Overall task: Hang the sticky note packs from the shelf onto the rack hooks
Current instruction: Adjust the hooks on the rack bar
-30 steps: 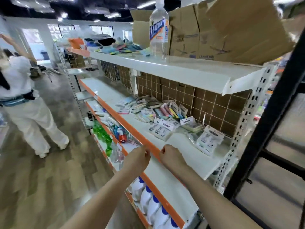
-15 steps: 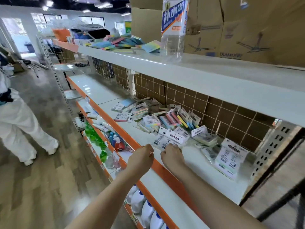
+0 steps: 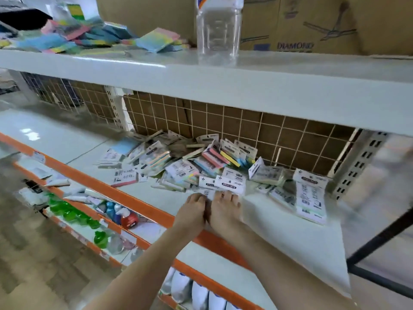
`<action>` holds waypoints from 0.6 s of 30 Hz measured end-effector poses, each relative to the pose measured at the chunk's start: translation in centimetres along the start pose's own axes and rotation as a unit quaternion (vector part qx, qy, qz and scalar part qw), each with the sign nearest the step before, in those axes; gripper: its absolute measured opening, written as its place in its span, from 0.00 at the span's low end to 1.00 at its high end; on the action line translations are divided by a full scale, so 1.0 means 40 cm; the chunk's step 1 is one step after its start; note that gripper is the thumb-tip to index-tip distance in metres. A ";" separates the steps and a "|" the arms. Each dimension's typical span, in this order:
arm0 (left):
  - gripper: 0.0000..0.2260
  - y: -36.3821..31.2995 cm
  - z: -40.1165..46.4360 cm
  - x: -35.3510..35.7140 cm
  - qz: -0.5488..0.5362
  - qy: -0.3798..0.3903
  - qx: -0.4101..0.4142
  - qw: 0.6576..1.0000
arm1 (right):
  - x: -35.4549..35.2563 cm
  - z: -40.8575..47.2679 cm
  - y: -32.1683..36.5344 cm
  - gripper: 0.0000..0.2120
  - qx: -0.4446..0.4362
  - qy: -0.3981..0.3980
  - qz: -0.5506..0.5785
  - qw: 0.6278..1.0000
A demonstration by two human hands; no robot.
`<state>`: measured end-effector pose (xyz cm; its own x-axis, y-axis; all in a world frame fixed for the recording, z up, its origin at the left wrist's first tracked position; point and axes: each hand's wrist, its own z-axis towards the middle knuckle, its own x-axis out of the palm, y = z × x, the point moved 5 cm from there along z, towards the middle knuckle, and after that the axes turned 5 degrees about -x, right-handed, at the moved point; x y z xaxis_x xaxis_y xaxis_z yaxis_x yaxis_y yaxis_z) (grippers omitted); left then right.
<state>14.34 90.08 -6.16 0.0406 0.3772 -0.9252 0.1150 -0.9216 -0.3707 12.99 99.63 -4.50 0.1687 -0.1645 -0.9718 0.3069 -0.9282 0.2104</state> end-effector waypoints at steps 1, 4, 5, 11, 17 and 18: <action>0.22 0.003 0.010 0.001 -0.001 0.001 0.025 1.000 | 0.001 0.006 0.003 0.25 0.013 -0.005 -0.006 1.000; 0.22 0.010 0.028 0.001 -0.006 -0.016 0.112 0.994 | 0.005 0.017 0.002 0.24 0.044 -0.025 -0.027 0.998; 0.22 0.016 0.031 0.001 -0.006 -0.018 0.135 0.991 | 0.009 0.020 0.002 0.23 0.048 -0.033 -0.032 0.998; 0.23 0.048 0.037 -0.001 -0.042 -0.047 0.172 0.983 | 0.053 -0.003 0.005 0.24 0.066 -0.095 -0.037 0.993; 0.20 0.062 0.038 0.007 -0.051 -0.069 0.174 0.981 | 0.057 -0.016 -0.007 0.23 0.110 -0.166 -0.007 0.980; 0.19 0.064 0.036 0.008 -0.055 -0.074 0.172 0.981 | 0.056 -0.018 -0.011 0.24 0.121 -0.169 0.000 0.978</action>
<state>13.20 87.72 -7.51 -0.0999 0.4818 -0.8706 -0.2311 -0.8623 -0.4507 13.89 99.92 -6.71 -0.1637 -0.2275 -0.9599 0.0701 -0.9733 0.2187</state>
